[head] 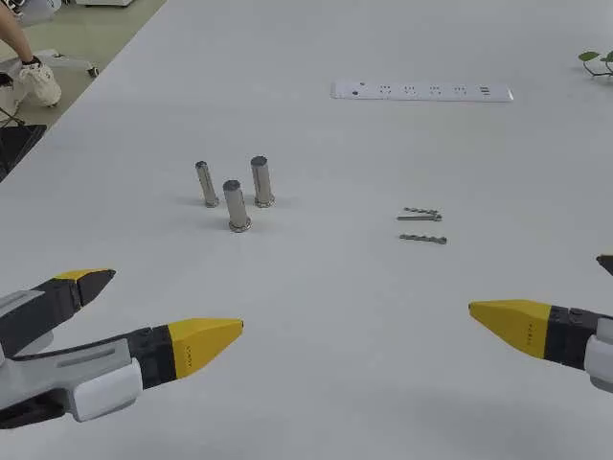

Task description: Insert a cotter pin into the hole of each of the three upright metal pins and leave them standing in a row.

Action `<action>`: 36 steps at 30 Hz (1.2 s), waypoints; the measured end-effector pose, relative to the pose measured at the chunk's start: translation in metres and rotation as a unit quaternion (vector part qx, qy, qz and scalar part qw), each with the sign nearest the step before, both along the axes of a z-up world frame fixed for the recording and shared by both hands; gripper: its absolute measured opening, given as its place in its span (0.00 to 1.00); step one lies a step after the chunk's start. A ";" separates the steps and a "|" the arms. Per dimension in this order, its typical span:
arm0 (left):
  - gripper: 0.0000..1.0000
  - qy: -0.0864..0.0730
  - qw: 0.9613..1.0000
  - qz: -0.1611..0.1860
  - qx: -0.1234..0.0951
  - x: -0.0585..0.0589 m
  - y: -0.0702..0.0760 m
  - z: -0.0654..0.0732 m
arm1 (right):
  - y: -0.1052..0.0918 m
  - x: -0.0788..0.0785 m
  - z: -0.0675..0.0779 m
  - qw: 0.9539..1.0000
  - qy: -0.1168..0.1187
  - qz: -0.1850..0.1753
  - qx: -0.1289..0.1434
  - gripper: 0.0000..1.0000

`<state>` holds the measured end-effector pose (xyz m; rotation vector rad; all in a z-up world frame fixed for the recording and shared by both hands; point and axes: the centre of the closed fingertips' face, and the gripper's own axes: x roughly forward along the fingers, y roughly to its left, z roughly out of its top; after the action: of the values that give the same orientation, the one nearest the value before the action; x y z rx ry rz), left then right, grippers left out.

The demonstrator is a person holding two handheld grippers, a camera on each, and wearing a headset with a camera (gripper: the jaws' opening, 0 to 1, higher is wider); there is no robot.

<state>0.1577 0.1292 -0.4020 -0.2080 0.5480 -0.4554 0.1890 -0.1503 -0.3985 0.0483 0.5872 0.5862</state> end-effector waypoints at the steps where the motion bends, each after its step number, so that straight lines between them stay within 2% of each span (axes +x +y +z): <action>1: 0.99 0.000 1.000 0.001 0.000 0.000 0.000 0.000 | 0.000 0.000 0.000 1.000 0.000 0.000 0.000 0.95; 3: 0.99 0.000 1.000 0.001 0.000 0.000 0.001 0.000 | 0.000 0.000 0.000 1.000 0.000 -0.001 0.000 0.95; 6: 0.99 0.013 1.000 -0.004 -0.008 -0.001 -0.002 -0.003 | 0.000 -0.001 0.001 1.000 0.000 -0.002 0.002 0.95; 13: 0.99 0.008 1.000 -0.010 -0.006 0.002 -0.006 -0.003 | -0.001 -0.001 0.002 1.000 0.001 -0.004 -0.001 0.96; 16: 0.99 0.012 1.000 -0.010 -0.007 0.002 -0.007 -0.003 | -0.002 -0.001 0.001 1.000 0.004 -0.004 -0.004 0.96; 20: 0.99 0.022 1.000 -0.015 0.007 0.002 -0.007 -0.007 | -0.001 -0.002 0.000 1.000 0.007 -0.005 -0.004 0.96; 24: 0.97 0.023 1.000 -0.019 0.009 0.001 -0.007 -0.009 | 0.000 -0.002 -0.001 1.000 0.008 -0.004 -0.005 0.96; 26: 0.97 0.018 1.000 -0.016 0.007 0.003 -0.007 -0.009 | 0.000 -0.003 -0.002 1.000 0.010 -0.004 -0.006 0.96; 28: 0.98 0.002 1.000 -0.012 0.006 0.006 -0.006 -0.006 | 0.001 -0.004 -0.003 1.000 0.013 0.000 -0.006 0.95; 29: 0.98 -0.001 1.000 -0.014 0.005 0.006 -0.007 -0.005 | 0.001 -0.004 -0.004 1.000 0.014 0.002 -0.009 0.95; 31: 0.98 -0.002 1.000 -0.014 0.004 0.006 -0.007 -0.004 | 0.001 -0.005 -0.005 1.000 0.015 0.002 -0.013 0.95; 36: 0.99 -0.005 1.000 -0.021 0.022 0.006 -0.006 -0.006 | 0.002 -0.005 -0.004 1.000 0.015 0.005 -0.015 0.94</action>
<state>0.1633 0.1228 -0.4077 -0.1529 0.5533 -0.4844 0.1839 -0.1481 -0.4024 0.0268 0.6243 0.5865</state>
